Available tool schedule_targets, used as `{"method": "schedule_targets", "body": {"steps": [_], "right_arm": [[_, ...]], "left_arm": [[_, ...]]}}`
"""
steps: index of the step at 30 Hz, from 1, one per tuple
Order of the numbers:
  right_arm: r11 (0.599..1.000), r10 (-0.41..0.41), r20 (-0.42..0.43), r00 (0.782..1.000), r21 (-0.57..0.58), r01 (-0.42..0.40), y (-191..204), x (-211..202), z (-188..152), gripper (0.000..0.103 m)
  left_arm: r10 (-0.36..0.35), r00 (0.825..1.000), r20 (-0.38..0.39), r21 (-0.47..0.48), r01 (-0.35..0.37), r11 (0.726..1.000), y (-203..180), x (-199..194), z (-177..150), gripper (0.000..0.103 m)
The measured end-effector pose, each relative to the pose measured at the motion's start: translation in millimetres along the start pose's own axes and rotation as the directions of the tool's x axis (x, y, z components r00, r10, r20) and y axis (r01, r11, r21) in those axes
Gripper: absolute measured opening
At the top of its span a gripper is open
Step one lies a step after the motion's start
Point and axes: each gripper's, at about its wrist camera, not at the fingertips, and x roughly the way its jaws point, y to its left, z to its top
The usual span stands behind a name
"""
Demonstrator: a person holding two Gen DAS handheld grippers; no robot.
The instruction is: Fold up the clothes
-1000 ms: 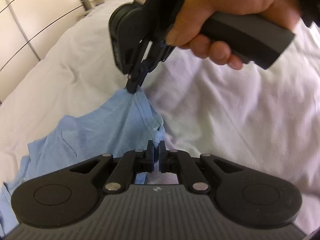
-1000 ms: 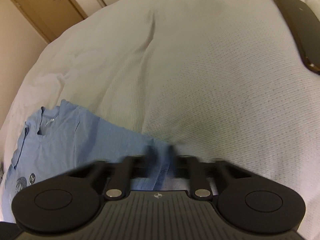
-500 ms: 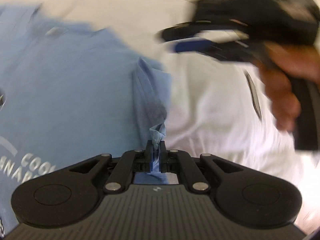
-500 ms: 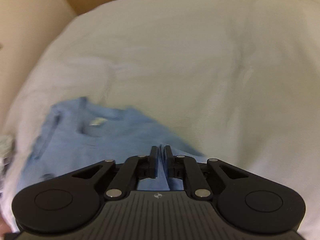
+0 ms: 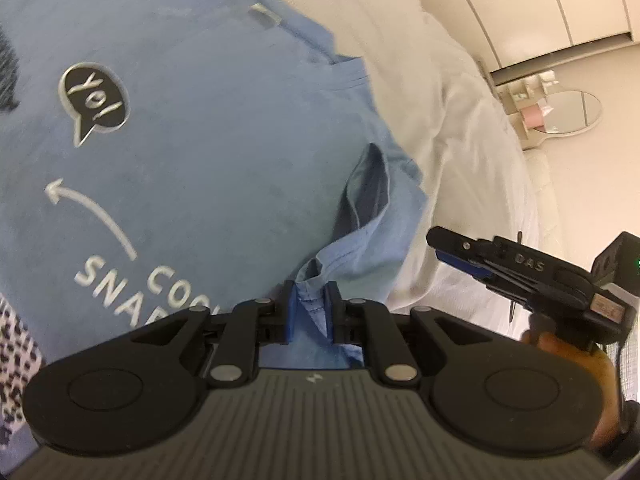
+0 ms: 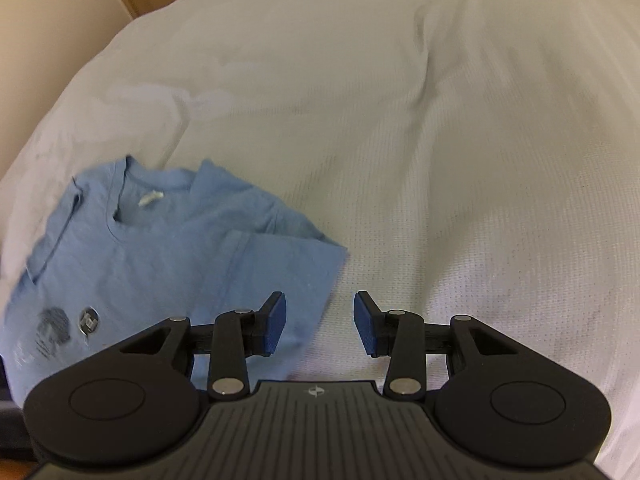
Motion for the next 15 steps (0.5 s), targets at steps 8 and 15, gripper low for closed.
{"method": "schedule_targets", "body": {"steps": [8,15], "right_arm": [[0.998,0.028,-0.035,0.999,0.054,-0.026,-6.8,40.2,3.6,0.04],[0.995,-0.037,0.026,0.999,0.093,0.034,-22.5,26.6,0.0,0.031]], "left_arm": [[0.101,0.994,-0.038,0.264,-0.087,0.961,-28.8,5.8,-0.5,0.01],[0.139,0.99,0.037,0.607,-0.133,0.783,-64.1,-8.7,-6.9,0.01]]}}
